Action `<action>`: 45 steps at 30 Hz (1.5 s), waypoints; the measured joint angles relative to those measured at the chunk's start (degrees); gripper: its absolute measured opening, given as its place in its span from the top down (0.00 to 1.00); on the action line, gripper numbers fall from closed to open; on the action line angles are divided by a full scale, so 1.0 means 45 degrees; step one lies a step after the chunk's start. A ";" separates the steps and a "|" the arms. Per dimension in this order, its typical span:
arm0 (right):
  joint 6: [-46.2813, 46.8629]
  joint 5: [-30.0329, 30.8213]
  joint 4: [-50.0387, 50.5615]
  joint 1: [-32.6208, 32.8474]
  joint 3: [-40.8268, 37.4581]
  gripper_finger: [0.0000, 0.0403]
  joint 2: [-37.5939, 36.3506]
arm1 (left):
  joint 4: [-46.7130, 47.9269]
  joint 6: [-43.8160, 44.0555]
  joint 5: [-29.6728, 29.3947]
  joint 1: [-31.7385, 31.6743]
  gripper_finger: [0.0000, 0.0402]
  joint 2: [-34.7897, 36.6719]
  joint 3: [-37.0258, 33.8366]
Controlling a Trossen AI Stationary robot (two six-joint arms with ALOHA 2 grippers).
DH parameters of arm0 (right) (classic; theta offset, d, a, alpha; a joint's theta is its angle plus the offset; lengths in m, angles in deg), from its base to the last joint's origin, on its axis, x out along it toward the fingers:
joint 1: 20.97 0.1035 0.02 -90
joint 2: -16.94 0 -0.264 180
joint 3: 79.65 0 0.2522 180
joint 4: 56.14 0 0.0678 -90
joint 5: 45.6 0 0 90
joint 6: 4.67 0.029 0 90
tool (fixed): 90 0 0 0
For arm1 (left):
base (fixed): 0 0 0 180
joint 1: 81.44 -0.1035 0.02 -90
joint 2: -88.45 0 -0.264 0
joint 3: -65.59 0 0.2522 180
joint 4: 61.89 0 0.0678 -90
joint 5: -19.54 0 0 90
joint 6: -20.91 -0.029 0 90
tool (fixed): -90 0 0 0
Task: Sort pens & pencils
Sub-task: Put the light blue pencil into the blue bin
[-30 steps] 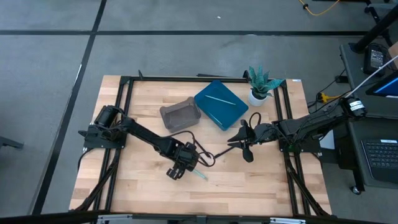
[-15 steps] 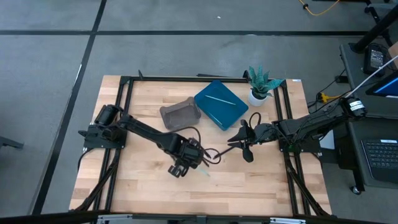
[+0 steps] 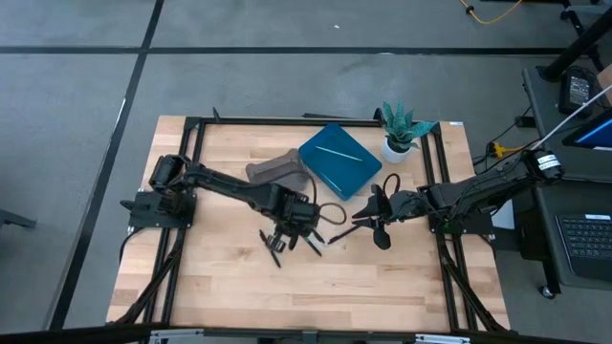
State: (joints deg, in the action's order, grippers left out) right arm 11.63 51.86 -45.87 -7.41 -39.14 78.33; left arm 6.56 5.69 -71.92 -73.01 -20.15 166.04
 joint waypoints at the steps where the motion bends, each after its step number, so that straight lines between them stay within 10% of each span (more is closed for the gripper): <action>1: 0.0000 0.0000 0.0089 -0.0001 0.0000 0.80 -0.0001 | 0.0160 -0.0002 -0.0067 -0.0129 0.96 0.0001 0.0148; 15: 0.0222 0.0107 -0.2934 -0.0002 -0.2505 0.80 -0.0001 | 0.1264 -0.1155 -0.0021 -0.1307 0.96 0.0019 0.2420; 30: -0.3152 0.0155 -0.7451 0.0935 -0.3672 0.80 -0.0016 | -0.0885 -0.2598 0.2827 -0.2920 0.96 0.0016 0.2620; 45: -0.4410 0.5009 -0.7399 0.2055 -0.3677 0.80 -0.0060 | -0.3460 -0.3980 0.7457 -0.4048 0.96 0.0601 0.2630</action>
State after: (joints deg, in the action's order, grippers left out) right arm -8.22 74.40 -79.16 1.84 -55.69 78.07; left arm -9.01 -12.22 -38.37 -91.23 -17.44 177.87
